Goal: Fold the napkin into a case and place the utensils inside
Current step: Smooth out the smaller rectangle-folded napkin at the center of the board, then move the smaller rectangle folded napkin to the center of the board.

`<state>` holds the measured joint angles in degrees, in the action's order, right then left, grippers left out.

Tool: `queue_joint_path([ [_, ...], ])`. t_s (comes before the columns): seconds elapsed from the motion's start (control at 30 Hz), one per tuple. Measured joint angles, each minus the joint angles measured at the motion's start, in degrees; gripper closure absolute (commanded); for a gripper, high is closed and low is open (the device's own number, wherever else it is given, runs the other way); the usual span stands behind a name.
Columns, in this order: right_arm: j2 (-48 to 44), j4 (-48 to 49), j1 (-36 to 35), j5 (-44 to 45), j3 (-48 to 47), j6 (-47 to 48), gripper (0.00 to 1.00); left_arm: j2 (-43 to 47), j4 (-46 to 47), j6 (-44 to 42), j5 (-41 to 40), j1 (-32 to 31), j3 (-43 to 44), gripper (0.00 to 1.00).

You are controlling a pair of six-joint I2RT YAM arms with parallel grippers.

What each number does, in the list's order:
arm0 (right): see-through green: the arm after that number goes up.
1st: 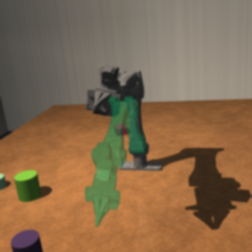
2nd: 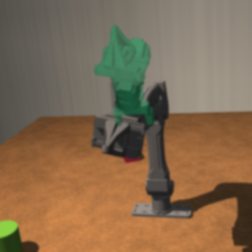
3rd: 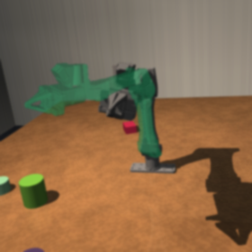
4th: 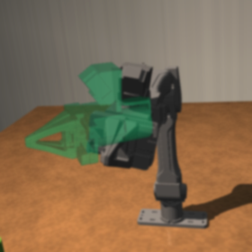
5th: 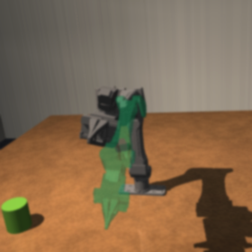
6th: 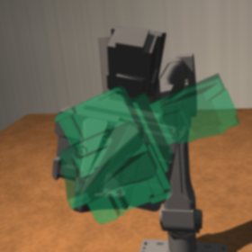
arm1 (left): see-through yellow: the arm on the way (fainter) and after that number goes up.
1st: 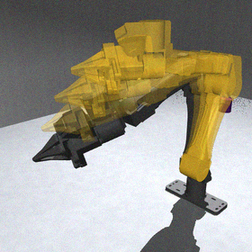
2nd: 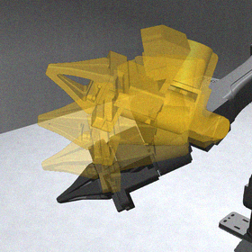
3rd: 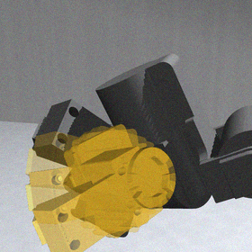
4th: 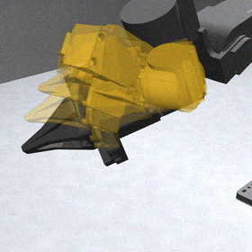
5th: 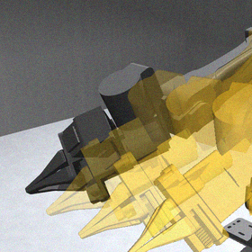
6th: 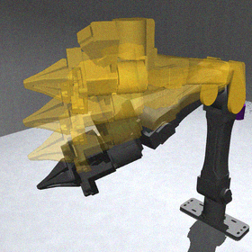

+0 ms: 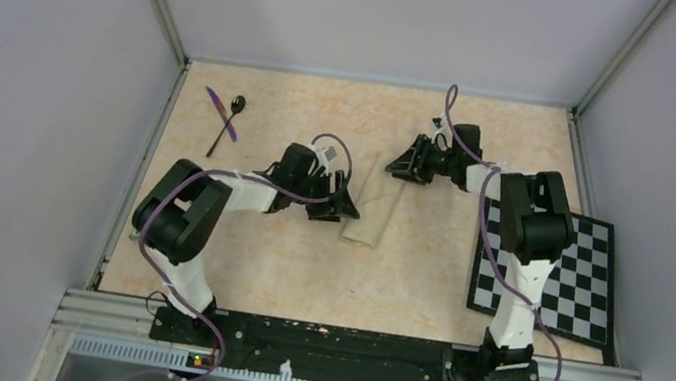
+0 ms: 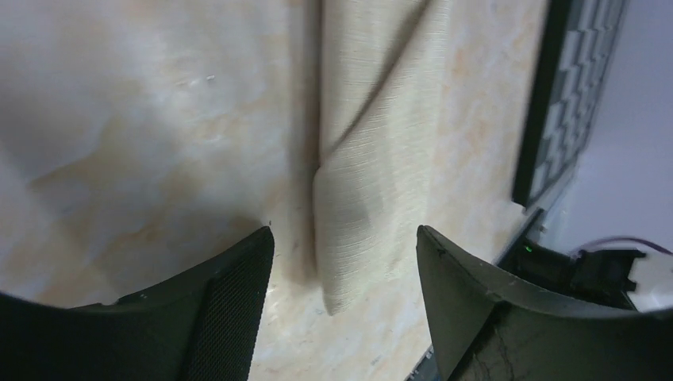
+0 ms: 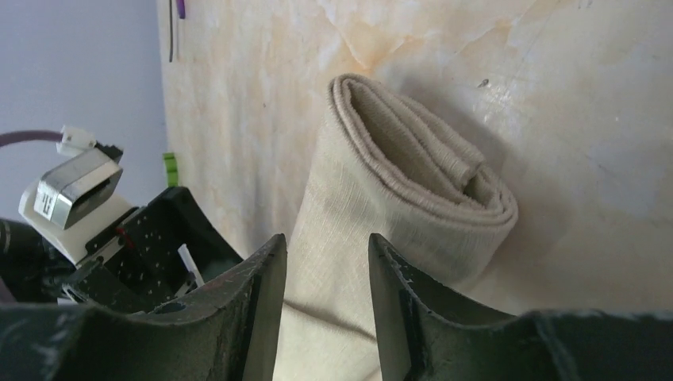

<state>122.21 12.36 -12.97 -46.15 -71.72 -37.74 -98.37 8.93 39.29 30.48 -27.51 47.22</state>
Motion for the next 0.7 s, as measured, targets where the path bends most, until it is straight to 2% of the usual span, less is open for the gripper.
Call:
queue_joint_path([
  [0.2,-10.1,-7.39,0.0,3.65,1.99,4.79,0.57,-9.77,3.41,-1.64,3.28,0.04,8.2,0.28],
  [0.37,-20.98,-8.52,-0.02,5.4,7.5,6.62,0.57,-15.8,5.92,-2.03,4.02,-1.49,14.71,0.32],
  [0.7,-34.67,-10.38,0.0,10.67,17.79,6.12,0.56,-23.71,6.14,-1.2,3.13,-5.51,25.77,0.33],
])
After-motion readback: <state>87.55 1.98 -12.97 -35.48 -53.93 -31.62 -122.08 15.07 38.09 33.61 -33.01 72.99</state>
